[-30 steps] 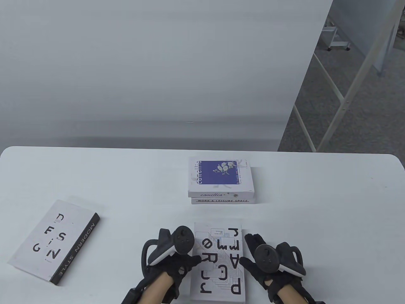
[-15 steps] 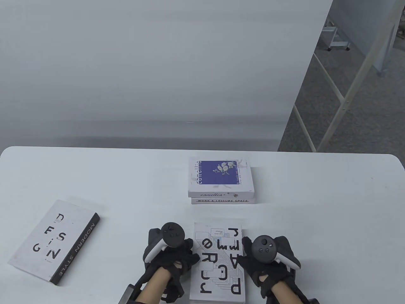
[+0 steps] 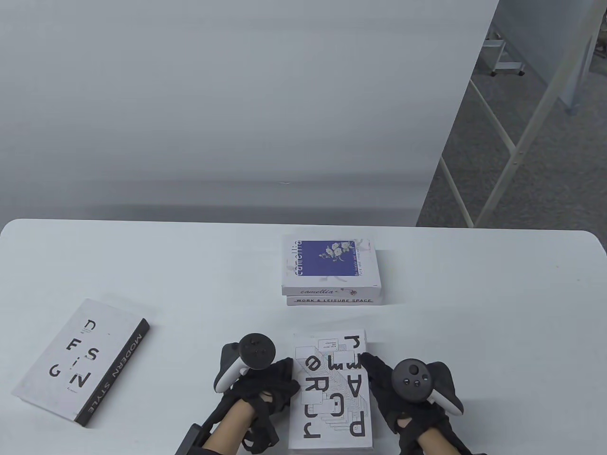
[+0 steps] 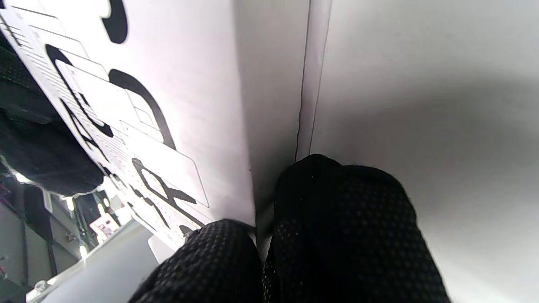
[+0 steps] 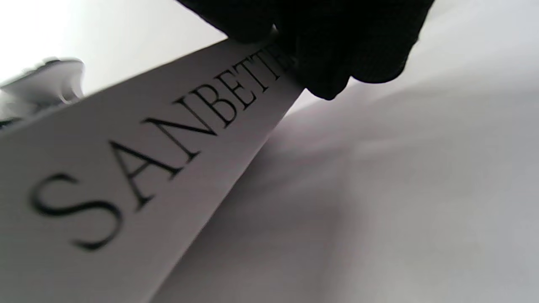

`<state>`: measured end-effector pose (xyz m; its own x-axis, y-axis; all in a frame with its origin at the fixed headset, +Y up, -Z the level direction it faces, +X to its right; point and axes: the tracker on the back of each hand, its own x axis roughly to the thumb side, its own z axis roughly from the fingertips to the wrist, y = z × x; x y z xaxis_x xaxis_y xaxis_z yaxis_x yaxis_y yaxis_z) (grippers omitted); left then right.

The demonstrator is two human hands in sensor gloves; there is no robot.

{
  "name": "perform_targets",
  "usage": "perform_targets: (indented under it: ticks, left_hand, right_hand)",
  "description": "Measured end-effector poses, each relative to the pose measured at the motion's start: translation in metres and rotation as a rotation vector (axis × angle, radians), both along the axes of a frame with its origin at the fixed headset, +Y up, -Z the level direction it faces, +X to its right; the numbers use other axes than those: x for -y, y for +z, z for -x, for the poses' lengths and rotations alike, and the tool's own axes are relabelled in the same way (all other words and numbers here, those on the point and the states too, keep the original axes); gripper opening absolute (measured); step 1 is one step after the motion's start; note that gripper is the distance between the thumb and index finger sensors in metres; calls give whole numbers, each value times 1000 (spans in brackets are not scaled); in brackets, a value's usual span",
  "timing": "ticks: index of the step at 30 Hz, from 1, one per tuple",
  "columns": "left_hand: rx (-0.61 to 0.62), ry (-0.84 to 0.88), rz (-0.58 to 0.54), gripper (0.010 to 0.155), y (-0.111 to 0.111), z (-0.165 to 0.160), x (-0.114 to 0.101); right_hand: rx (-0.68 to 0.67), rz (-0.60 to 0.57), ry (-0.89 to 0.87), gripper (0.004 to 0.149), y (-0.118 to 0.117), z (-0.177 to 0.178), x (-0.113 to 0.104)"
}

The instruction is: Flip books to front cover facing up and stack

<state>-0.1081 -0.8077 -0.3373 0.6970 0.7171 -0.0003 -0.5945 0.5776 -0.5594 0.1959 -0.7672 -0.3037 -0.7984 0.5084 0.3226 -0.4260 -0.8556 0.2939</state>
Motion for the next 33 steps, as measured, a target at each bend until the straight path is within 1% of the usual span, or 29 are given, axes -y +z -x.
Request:
perform_targets:
  ticks: [2,5,11,15,18,21,24,26,28,30,33]
  left_hand:
    - [-5,6,10,67,0,2,1]
    - [-15,27,30,67,-1,5,2]
    - [-30,16,42,66,-4,11,3]
    - [-32,-53,6,65,-4,11,0]
    - [-36,-115,-27,63,-4,9,-3]
    - [-32,-168,-57,62,-3,7,-6]
    - [-4,-217,-91,62,-2,4,-9]
    - [14,-252,-118,62,-2,3,-11]
    - [20,-286,-135,61,-1,0,-13]
    - [29,-340,-152,62,0,-3,-16]
    - [35,-369,-160,62,1,-5,-18]
  right_hand:
    - [-23,-43,-30,51,2,1,-3]
    - [-57,-115,-21,53,5,5,-6]
    - [-172,-259,78,67,14,20,-11]
    - [-196,-293,103,69,19,26,-12]
    - [-243,-359,172,74,23,31,-14]
    - [-273,-387,175,79,27,36,-15]
    - [-269,-417,181,78,31,40,-16]
    - [-267,-480,210,75,33,42,-17]
    - [-254,-519,235,74,34,43,-15]
    - [-241,-528,245,74,36,45,-14]
    - [-233,-529,242,74,36,45,-14]
